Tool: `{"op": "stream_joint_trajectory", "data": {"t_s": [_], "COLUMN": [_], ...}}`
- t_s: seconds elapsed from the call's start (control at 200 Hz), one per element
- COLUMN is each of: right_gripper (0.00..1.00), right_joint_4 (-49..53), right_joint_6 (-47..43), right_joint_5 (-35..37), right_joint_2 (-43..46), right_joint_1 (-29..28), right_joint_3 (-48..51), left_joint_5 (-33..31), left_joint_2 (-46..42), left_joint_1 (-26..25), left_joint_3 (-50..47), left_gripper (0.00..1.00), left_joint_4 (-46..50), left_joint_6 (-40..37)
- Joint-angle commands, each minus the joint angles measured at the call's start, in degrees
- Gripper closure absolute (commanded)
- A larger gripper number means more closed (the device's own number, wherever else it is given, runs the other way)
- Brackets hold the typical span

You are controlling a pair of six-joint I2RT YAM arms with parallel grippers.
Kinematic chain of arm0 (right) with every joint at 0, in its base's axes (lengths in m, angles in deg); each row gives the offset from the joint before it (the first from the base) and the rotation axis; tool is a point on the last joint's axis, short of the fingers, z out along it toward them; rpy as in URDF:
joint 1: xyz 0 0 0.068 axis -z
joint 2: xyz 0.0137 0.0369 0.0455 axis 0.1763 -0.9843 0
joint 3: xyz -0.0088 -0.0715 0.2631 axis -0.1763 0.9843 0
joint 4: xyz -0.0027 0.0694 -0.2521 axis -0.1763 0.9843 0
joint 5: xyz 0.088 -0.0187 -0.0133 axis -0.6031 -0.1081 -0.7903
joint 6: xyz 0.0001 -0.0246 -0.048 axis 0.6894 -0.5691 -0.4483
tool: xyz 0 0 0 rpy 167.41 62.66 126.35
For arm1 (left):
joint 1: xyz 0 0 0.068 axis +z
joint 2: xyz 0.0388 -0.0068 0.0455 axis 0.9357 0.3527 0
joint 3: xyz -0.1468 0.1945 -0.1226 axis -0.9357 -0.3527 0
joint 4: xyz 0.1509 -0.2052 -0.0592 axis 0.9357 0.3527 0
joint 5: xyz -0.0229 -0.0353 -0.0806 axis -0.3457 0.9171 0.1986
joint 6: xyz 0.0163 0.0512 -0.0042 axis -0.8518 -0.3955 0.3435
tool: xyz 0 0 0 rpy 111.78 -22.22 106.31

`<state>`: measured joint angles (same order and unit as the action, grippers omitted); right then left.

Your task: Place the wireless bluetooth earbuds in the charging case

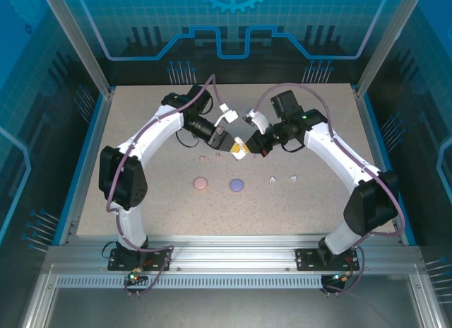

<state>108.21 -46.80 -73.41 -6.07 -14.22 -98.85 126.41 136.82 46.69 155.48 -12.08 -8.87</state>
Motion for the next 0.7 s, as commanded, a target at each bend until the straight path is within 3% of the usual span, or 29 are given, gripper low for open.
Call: {"op": "stream_joint_trajectory", "data": {"t_s": [0.0, 0.08, 0.125, 0.235, 0.345, 0.455, 0.695], "right_gripper": [1.0, 1.0, 0.92, 0.6, 0.47, 0.38, 0.36], "right_joint_4": [0.47, -0.36, -1.08, -1.25, -1.23, -2.52, -2.29], "right_joint_6": [-0.42, 1.19, 2.75, 7.27, 10.86, 17.0, 38.51], "right_joint_5": [-0.52, 1.2, 1.8, 4.86, 5.74, 7.41, 17.43], "right_joint_2": [-0.32, 0.01, 0.42, 2.29, 6.61, 11.78, 12.54], "right_joint_1": [-0.67, -0.39, 0.23, 2.56, 5.17, 7.88, 8.14], "right_joint_3": [-2.27, -2.27, -2.27, -2.43, -0.1, 4.48, 13.93], "left_joint_5": [1.89, 1.81, 1.65, 0.98, 0.86, 0.47, -9.05], "left_joint_2": [1.42, 1.29, 1.09, -0.96, -5.66, -11.24, -25.06], "left_joint_1": [0.24, 0.24, 0.25, 0.73, 2.35, 3.97, 4.02], "left_joint_3": [1.48, 1.23, 0.81, -1.94, -7.59, -14.49, -34.69], "left_gripper": [0.93, 1.0, 1.0, 1.0, 1.0, 1.0, 1.0], "left_joint_4": [2.51, 2.35, 1.93, -1.97, -10.49, -20.95, -53.75], "left_joint_6": [-2.01, -2.29, -2.14, -0.25, 4.13, 9.74, 25.36]}}
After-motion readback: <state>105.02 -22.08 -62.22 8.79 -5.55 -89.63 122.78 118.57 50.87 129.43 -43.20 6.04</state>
